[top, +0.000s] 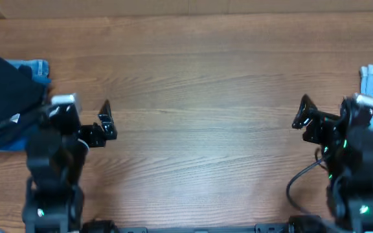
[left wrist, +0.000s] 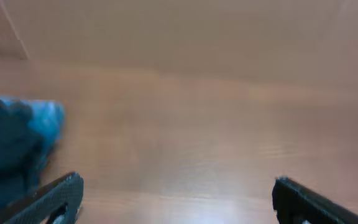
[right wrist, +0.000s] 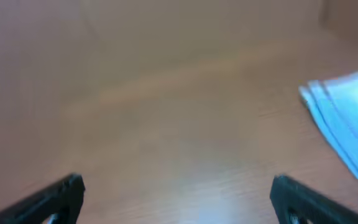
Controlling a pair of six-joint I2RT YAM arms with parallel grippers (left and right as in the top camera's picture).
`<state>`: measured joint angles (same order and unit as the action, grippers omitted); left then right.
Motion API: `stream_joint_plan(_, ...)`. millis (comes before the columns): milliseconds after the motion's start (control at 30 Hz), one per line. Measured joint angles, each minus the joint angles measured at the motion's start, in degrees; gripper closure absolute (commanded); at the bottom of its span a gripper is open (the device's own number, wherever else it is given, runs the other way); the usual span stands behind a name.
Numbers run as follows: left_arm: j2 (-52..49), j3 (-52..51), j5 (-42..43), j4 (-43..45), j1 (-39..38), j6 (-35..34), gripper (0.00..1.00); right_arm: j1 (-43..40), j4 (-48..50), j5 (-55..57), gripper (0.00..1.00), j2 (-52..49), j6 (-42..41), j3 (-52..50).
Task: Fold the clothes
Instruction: 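Reach the right gripper to the light-blue jeans at the right edge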
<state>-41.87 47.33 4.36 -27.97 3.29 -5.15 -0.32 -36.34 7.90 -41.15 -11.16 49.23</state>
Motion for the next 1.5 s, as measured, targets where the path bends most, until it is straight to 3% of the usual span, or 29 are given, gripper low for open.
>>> stream_joint_plan(133, -12.3, 12.4, 4.7, -11.4, 0.0, 2.3, 0.0, -2.6, -13.9, 0.5, 0.0, -16.0, 2.9, 19.1)
stream_joint_plan(267, -14.4, 13.7, 6.4, -11.9, 0.0, 2.4, 0.0, -6.8, -18.6, 4.6, 0.0, -22.8, 2.0, 21.3)
stream_joint_plan(367, -14.4, 13.9, 6.4, -12.0, 0.0, 2.4, 0.0, -20.0, -20.2, 5.9, 0.0, -25.7, -1.1, 21.3)
stream_joint_plan(467, -14.4, 13.9, 5.9, -13.1, -0.1, 2.4, 0.0, -46.8, -15.7, 5.9, 0.0, -29.1, -2.5, 21.6)
stream_joint_plan(533, -14.4, 14.0, 5.1, -13.1, -0.2, 2.6, 0.0, -55.7, -14.1, 4.8, 0.0, -34.4, -1.7, 21.8)
stream_joint_plan(767, -14.4, 14.0, 4.4, -13.2, -0.2, 2.6, 0.0, -64.7, -12.4, 0.5, 0.01, -57.8, -1.2, 22.0)
stream_joint_plan(1000, -14.4, 14.0, 4.4, -14.1, -0.2, 2.6, 0.0, -67.4, -12.4, -0.5, 0.0, -69.3, -1.3, 22.0)
stream_joint_plan(1200, -14.4, 14.0, 4.4, -13.0, -0.2, 2.6, 0.0, -67.5, -8.0, -10.0, 0.0, -67.8, -0.5, 17.8)
stream_joint_plan(1267, -14.4, 14.0, 4.4, -12.7, -0.2, 2.6, 0.0, -64.3, -8.0, -13.7, 0.0, -67.1, -0.6, 17.2)
stream_joint_plan(1500, -14.4, 14.0, 4.4, -12.8, -0.2, 2.6, 0.0, -34.4, 0.7, -45.8, 0.05, -69.3, -5.4, 16.7)
